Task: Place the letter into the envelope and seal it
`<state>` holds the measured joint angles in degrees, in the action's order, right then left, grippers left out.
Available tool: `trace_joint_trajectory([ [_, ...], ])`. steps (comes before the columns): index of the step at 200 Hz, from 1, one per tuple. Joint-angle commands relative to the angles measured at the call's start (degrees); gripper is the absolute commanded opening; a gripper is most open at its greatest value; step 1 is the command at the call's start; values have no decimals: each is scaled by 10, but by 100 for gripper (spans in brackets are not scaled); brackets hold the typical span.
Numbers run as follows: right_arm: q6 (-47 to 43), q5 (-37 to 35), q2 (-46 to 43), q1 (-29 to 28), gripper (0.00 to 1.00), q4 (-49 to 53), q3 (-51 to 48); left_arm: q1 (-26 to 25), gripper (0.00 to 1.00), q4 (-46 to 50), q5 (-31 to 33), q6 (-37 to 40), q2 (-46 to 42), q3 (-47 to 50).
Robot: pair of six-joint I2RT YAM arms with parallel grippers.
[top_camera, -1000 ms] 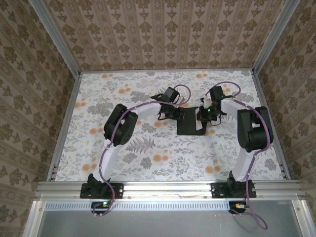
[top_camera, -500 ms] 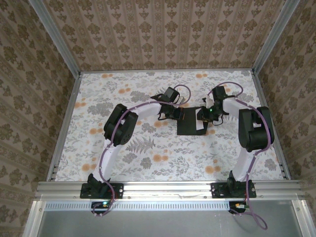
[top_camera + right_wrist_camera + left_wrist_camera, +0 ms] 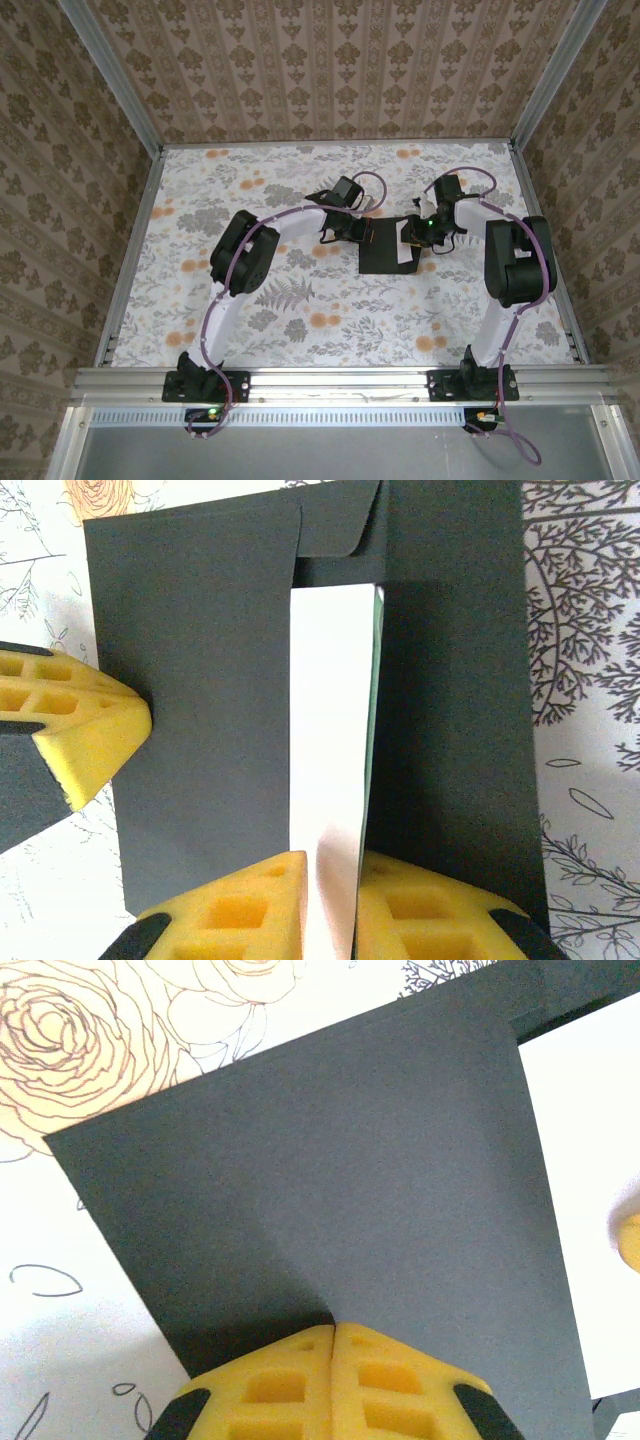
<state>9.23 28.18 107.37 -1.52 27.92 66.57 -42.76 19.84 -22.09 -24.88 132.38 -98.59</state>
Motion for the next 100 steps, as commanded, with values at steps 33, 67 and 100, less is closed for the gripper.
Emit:
trace_joint_trajectory([
  [33, -2, 29, -5, 16, 19, -5, -12, -4, 0, 53, 23, -9, 29, 30],
  [67, -3, 37, -2, 20, 19, -8, -15, -4, 0, 54, 22, -10, 30, 27],
  [100, 1, 42, 3, 20, 15, -15, -19, -4, 0, 55, 22, -10, 30, 27],
])
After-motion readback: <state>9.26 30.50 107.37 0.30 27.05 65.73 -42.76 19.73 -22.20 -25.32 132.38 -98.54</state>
